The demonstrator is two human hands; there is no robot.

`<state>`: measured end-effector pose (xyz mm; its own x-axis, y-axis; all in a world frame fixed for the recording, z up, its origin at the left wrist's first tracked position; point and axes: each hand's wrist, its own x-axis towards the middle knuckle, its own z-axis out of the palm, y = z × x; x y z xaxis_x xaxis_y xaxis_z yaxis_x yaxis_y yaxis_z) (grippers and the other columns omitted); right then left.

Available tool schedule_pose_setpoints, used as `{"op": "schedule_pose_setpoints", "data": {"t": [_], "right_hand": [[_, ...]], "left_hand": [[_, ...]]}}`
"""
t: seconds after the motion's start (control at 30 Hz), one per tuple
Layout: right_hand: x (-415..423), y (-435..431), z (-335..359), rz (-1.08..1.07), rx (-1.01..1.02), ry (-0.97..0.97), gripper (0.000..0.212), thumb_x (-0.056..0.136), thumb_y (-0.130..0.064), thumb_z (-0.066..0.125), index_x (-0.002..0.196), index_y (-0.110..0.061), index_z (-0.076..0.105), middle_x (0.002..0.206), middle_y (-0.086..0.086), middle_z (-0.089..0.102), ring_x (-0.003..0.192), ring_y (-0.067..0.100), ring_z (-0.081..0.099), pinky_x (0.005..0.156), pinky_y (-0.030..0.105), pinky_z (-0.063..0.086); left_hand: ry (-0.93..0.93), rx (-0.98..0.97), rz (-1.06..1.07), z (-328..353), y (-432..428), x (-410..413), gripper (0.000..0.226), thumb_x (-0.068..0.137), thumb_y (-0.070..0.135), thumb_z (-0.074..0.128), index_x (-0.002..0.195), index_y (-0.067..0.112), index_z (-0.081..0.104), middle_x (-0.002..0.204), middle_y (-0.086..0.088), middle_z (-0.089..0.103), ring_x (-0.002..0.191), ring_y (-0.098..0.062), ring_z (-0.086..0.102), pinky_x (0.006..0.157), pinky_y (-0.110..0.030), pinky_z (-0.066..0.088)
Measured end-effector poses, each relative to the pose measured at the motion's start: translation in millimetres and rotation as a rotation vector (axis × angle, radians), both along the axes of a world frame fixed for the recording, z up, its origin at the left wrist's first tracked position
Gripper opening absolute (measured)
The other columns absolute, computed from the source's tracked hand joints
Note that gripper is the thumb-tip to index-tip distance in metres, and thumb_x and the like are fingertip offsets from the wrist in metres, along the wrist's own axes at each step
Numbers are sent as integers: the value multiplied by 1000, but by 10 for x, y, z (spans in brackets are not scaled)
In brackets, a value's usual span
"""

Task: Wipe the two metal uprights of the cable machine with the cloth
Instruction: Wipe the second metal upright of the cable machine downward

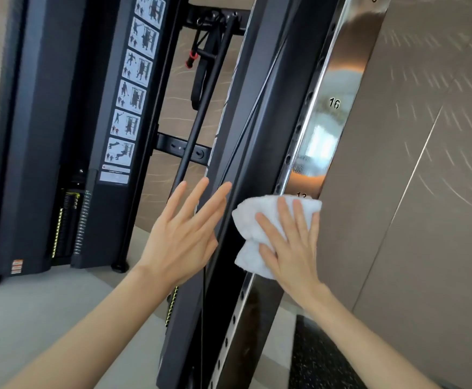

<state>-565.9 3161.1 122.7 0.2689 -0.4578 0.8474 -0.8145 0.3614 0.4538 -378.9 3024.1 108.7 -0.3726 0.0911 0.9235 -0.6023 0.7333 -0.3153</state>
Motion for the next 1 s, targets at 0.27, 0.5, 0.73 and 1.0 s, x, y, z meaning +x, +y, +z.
{"op": "schedule_pose_setpoints", "data": {"t": [0.27, 0.5, 0.73, 1.0], "right_hand": [[17, -33, -661, 31, -60, -156, 49, 101, -48, 23, 147, -30, 28, 158, 8, 8, 145, 33, 2, 111, 61, 6], [-21, 103, -862, -29, 91, -76, 54, 102, -41, 22, 151, -33, 2, 159, 5, -8, 145, 27, -9, 111, 55, -1], [123, -138, 431, 87, -204, -207, 45, 99, -30, 36, 140, -15, 46, 150, 22, 28, 141, 37, 12, 112, 59, 6], [34, 72, -1329, -4, 57, -174, 66, 94, -34, 37, 152, -33, 6, 159, 4, -7, 145, 32, -4, 109, 63, 7]], "left_hand": [[24, -17, -8, -86, 1, -46, 47, 93, 18, 43, 137, 4, 54, 159, -7, 32, 144, -34, 25, 117, -54, 21], [-4, 8, 20, -87, 35, -88, 46, 97, 23, 35, 134, 3, 55, 158, -10, 34, 143, -36, 25, 118, -55, 16], [-6, 31, 8, -281, 160, -176, 48, 94, 20, 40, 136, 0, 49, 157, -10, 35, 142, -37, 29, 118, -57, 20], [-99, 12, 53, -538, 158, -211, 51, 96, 33, 41, 136, 1, 47, 158, -11, 28, 141, -39, 28, 117, -57, 15]]}}
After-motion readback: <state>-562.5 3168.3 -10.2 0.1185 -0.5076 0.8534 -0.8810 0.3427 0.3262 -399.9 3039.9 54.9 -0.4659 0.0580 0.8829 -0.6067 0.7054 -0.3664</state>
